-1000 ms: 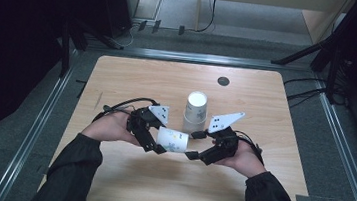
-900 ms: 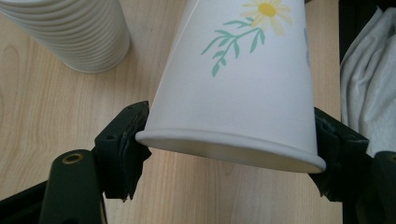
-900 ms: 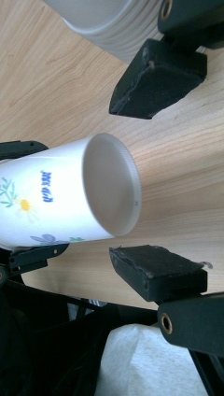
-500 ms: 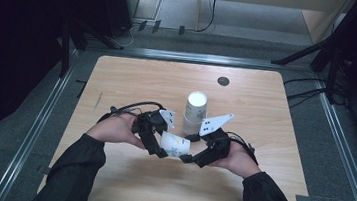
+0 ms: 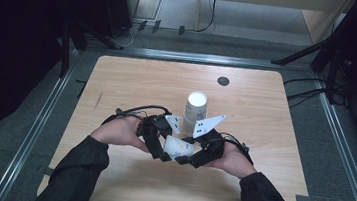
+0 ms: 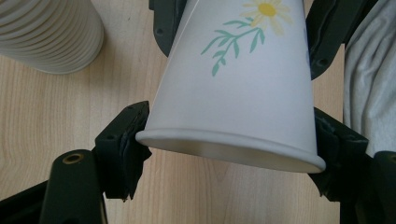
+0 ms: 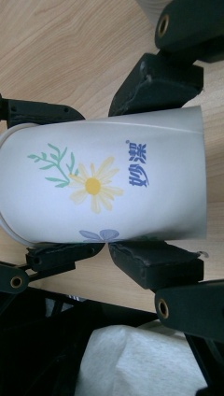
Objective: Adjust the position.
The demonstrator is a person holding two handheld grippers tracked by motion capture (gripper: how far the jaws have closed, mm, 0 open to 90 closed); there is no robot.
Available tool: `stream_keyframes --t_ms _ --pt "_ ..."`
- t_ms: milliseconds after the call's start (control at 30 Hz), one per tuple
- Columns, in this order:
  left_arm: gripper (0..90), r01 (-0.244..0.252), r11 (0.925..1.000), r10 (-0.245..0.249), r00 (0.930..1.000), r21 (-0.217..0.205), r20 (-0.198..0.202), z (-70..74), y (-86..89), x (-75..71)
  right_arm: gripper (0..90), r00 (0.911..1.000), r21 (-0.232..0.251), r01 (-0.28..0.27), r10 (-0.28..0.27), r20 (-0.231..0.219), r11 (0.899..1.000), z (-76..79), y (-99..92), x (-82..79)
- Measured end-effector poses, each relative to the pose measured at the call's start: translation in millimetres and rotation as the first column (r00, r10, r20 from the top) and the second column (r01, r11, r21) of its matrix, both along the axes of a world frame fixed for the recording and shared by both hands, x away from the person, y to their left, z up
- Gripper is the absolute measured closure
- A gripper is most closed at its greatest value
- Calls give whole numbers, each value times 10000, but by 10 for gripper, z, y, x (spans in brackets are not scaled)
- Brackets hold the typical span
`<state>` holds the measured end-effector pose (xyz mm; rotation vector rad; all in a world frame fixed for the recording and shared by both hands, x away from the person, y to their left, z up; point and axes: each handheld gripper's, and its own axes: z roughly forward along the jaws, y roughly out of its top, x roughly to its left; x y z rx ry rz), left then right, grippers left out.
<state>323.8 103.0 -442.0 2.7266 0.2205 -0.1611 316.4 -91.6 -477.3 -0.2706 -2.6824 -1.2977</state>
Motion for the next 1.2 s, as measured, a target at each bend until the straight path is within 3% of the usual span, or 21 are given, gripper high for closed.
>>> stream_keyframes --t_ms 233,467,600,900,1033,1133,1200 --pt "230 11 9997 -8 9999 -240 139 6 33 -7 343 9998 -26 35 -34 209 10000 25 8 -12" --pt "135 -211 9960 226 9996 -869 156 45 114 4 340 9996 324 151 -158 215 9994 73 -54 3" --pt "118 -470 9903 483 9988 -1311 67 64 184 16 339 9989 500 302 -319 341 9983 114 -114 10" --pt "109 -1308 9638 1297 9914 -2322 -201 46 392 -18 338 9983 908 389 -426 388 9951 182 -205 23" --pt "109 -1483 9514 1529 9882 -2698 -42 23 468 -72 337 9989 1072 344 -377 289 9936 192 -211 30" --pt "119 -1765 9354 1772 9838 -3063 -259 1 509 -99 336 9993 1092 297 -321 206 9936 192 -207 33" --pt "121 -2016 9188 1914 9794 -3394 -637 -22 525 -107 336 9995 1086 249 -268 157 9938 188 -198 31"
